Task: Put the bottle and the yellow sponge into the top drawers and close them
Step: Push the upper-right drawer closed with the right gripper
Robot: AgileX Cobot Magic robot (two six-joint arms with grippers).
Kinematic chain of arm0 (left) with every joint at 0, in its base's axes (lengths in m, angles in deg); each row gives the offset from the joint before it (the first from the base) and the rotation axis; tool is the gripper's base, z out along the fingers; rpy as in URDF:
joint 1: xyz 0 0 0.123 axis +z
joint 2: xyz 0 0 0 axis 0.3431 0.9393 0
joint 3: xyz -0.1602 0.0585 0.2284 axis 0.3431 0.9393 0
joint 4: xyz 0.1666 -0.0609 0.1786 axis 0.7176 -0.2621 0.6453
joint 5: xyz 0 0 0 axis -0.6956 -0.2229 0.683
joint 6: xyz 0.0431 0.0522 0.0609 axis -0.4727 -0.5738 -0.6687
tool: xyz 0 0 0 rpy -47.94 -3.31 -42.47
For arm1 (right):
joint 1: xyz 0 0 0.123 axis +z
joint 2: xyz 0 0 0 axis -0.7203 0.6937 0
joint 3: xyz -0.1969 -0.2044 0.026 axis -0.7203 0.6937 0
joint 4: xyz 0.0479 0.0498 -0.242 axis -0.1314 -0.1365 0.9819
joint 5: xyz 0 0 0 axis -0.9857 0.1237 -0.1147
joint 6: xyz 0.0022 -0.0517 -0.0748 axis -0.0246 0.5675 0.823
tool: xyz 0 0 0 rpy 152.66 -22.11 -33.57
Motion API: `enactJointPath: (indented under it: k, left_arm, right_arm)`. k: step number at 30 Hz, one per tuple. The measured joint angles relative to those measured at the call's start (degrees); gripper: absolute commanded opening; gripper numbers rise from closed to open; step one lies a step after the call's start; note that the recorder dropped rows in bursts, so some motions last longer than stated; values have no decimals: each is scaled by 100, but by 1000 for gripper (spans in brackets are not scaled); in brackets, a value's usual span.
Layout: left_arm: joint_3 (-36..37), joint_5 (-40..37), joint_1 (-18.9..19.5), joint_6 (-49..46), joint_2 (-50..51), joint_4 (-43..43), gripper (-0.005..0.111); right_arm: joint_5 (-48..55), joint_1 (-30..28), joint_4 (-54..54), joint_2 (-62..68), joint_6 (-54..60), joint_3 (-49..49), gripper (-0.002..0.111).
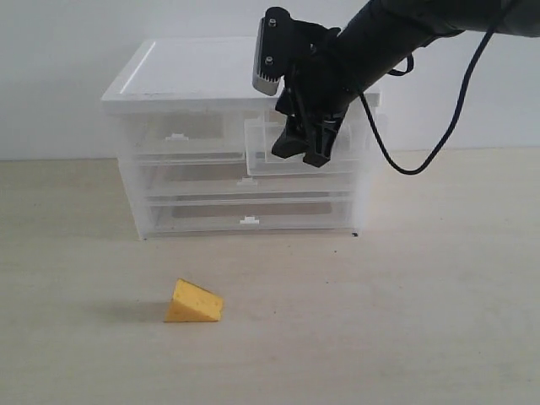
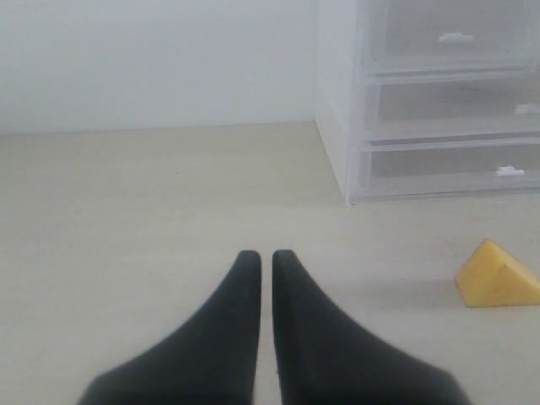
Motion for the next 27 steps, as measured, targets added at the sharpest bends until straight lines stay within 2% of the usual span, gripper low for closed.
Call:
enactJointPath:
  k: [5, 14, 16, 17, 19, 21, 27]
  left_arm:
    - [0, 0, 0, 0, 0, 0, 4]
    - [0, 0, 0, 0, 0, 0, 4]
    - [0, 0, 0, 0, 0, 0, 4]
    - [0, 0, 0, 0, 0, 0, 4]
    - [0, 0, 0, 0, 0, 0, 4]
    - [0, 0, 0, 0, 0, 0, 4]
    - [0, 0, 0, 0, 0, 0, 4]
  right_arm:
    - [0, 0, 0, -49, -478, 14, 62]
    - [135, -35, 0, -734, -2355, -39, 62]
    - [451, -35, 0, -776, -2728, -50, 55]
    - [614, -46, 0, -776, -2821, -50, 47]
    - [1085, -46, 11, -776, -2955, -50, 26]
    - [1493, -46, 25, -776, -3013, -50, 0]
    - [1872, -46, 141, -752, -3013, -50, 1]
